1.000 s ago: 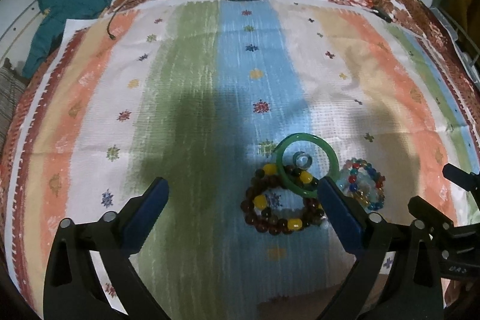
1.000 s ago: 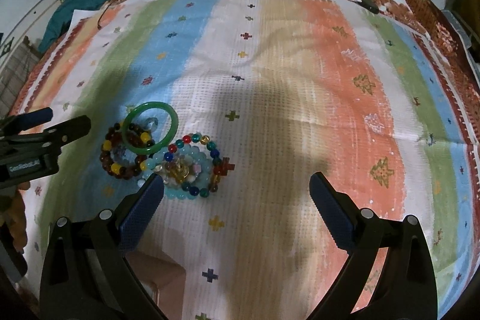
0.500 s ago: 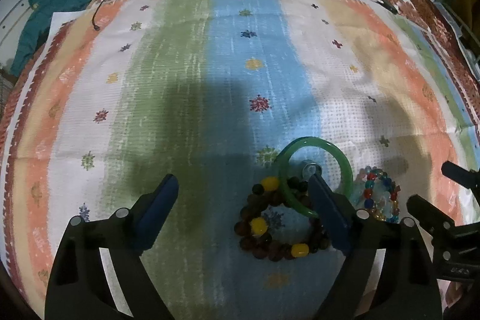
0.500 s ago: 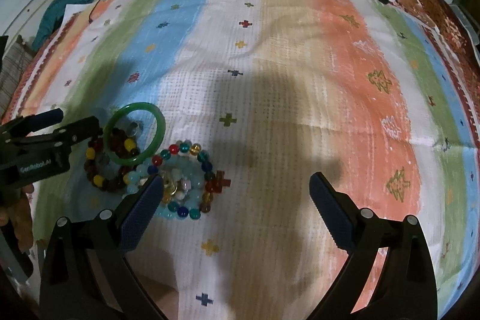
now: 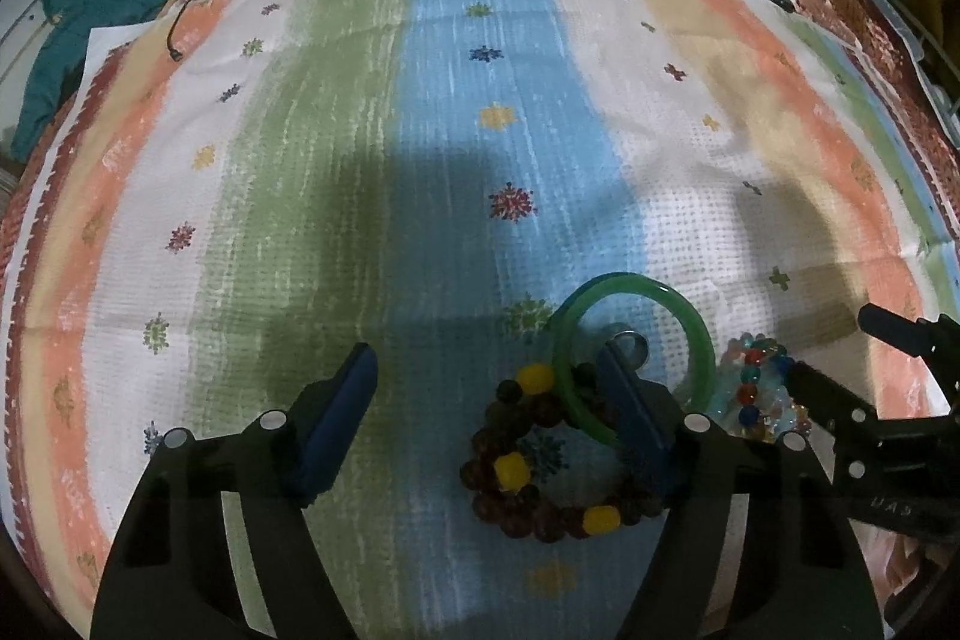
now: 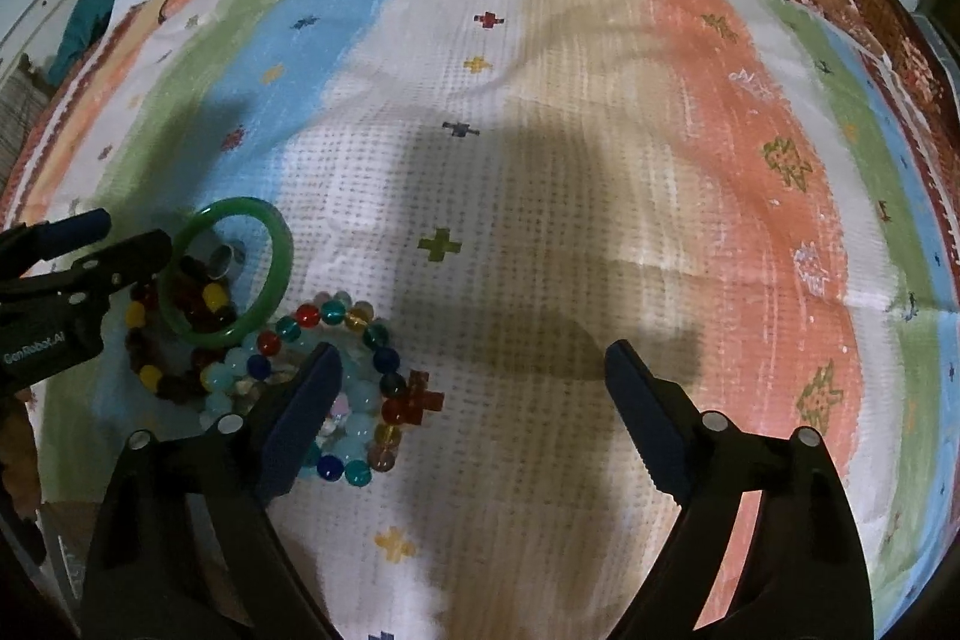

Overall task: Organize jewelry
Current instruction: 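Grasp the multicolour bead bracelet with the right tool while the left tool grasps the green bangle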

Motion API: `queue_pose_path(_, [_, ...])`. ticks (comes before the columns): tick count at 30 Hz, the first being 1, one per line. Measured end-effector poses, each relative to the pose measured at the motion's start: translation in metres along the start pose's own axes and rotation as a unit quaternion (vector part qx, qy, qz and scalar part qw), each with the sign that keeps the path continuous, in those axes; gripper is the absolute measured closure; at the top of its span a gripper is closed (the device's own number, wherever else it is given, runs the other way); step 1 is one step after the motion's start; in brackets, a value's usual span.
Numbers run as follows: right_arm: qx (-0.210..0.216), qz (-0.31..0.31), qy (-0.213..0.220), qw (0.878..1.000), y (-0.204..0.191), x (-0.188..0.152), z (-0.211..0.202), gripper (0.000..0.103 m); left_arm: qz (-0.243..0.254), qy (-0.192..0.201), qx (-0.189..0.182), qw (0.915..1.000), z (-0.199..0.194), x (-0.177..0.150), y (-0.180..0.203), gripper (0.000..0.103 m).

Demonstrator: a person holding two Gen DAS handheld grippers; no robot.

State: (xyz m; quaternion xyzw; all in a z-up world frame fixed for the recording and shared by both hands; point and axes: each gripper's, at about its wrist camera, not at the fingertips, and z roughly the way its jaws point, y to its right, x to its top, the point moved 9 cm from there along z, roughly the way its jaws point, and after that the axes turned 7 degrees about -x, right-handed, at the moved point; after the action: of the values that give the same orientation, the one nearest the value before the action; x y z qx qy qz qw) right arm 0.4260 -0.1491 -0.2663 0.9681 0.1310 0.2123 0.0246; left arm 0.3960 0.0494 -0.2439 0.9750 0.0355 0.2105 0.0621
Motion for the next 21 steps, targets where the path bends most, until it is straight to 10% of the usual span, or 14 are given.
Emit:
queue_pose_path(9, [-0.005,-0.018,-0.004,1.000,-0.006,-0.001,0.009,0.028,0.006,-0.016,-0.008,0.9998,0.012,-0.004,0.000,0.046])
queue_pose_path(21, [-0.004,-0.028,0.001,1.000,-0.007,-0.001,0.008,0.092,0.016,-0.018,-0.031,0.9992,0.015,-0.006,0.015,0.096])
